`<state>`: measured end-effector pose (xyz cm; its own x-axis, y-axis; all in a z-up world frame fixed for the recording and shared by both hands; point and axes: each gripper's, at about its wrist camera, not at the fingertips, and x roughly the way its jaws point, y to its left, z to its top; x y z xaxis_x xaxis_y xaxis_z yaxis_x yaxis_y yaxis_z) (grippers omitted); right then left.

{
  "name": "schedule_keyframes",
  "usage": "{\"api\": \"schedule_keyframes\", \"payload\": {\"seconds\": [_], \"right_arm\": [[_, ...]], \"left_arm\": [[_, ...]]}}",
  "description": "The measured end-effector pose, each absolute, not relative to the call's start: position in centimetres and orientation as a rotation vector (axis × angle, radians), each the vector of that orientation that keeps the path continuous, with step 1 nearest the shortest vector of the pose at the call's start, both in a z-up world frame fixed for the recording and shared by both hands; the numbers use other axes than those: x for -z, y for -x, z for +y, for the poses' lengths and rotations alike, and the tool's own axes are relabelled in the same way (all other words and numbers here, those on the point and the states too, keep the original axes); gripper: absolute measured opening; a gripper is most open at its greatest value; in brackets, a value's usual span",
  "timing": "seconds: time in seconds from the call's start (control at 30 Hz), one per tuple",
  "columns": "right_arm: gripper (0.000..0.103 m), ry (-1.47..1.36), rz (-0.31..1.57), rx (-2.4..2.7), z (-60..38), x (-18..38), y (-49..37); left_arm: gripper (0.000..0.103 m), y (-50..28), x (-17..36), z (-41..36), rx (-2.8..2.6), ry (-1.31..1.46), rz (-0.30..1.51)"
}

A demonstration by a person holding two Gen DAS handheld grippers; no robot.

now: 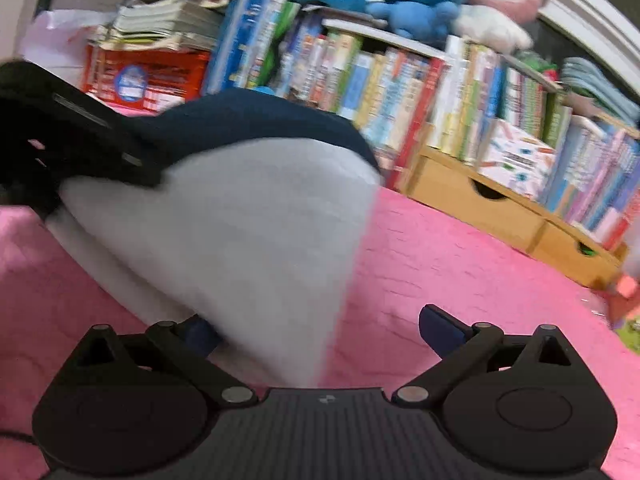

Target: Fold clothes

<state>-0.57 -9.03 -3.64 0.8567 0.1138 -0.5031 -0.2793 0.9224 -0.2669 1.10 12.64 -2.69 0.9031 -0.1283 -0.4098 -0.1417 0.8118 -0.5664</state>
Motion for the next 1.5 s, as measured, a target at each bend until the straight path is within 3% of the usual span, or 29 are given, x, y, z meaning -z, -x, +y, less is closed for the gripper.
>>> {"api": "schedule_keyframes", "payload": {"seconds": [0.23,0.43,0.83,1.0,1.5], "right_arm": [[0.102,0.365,0.498,-0.208,-8.7,4.0,0.7],[0.102,0.387,0.506,-0.217,-8.2,4.4,0.8],[0.103,0.334,0.544,-0.261,-8.8,4.2,0.4],[0.103,0.328,0.55,-0.262,-9.0,4.1,0.3],[0.103,0.336,0.548,-0.256,-8.8,4.1,0.4]], "left_arm": [[0.013,-0.1,0.4,10.8,-0.14,0.345,0.352],[0.014,-0.7,1.8,13.2,-0.131,0.396,0.441],[0.027,-0.9,2.4,14.6,-0.123,0.277,0.524],[0.048,-1.2,2.8,15.9,-0.129,0.268,0.575],[0.058,-1.5,3.1,15.8,-0.149,0.216,0.606]]}}
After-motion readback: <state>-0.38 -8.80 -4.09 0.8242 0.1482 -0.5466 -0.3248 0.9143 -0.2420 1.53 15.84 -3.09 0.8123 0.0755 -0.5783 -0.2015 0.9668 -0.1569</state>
